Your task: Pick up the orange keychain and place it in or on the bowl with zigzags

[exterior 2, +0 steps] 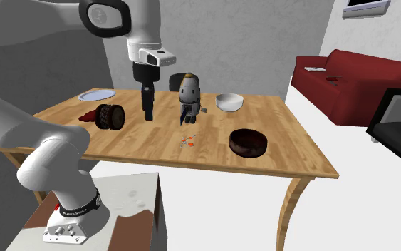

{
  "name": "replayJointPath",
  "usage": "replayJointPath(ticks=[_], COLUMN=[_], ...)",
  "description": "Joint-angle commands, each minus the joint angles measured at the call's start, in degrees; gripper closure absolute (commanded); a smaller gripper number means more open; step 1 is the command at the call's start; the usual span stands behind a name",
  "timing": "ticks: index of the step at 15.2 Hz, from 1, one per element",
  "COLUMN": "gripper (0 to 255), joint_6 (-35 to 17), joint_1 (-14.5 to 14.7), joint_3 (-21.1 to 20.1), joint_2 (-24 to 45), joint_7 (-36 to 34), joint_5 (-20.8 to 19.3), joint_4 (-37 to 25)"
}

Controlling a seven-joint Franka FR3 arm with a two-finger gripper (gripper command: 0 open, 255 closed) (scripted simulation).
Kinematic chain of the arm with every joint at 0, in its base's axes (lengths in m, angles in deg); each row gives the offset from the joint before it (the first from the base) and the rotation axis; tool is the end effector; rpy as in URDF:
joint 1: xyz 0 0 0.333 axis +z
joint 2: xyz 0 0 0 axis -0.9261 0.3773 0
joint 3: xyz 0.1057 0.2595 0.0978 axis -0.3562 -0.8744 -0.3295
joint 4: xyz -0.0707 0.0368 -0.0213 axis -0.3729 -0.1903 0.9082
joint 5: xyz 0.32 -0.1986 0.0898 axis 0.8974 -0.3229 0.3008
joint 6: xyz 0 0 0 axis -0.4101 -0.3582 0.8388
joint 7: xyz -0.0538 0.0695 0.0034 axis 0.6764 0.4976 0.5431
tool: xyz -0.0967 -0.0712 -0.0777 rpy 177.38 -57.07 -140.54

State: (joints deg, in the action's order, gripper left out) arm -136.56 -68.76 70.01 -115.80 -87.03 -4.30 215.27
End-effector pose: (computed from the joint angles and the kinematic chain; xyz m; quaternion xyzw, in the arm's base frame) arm 0.3006 0.0382 0.5469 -0.9982 -0.0381 0.0351 0.0299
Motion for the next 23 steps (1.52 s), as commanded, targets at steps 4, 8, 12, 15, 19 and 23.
replayJointPath(ticks=[4, 8, 12, 15, 19, 23], gripper=[0, 0, 0, 0, 0, 0], joint_6=[-4.97, -12.03, -19.47, -25.18, -32.72, -39.79], joint_1=[-0.25, -0.56, -1.25, -2.19, -4.19, -6.99], joint_3=[-3.95, -9.36, -14.99, -19.29, -25.07, -30.70], joint_2=[0.69, 3.28, 7.80, 12.40, 20.01, 29.24], joint_7=[-6.03, -13.97, -21.86, -27.93, -36.57, -46.54], joint_5=[2.58, 5.67, 8.05, 9.01, 8.55, 5.04], joint_4=[3.33, 6.44, 7.97, 8.06, 6.82, 4.12])
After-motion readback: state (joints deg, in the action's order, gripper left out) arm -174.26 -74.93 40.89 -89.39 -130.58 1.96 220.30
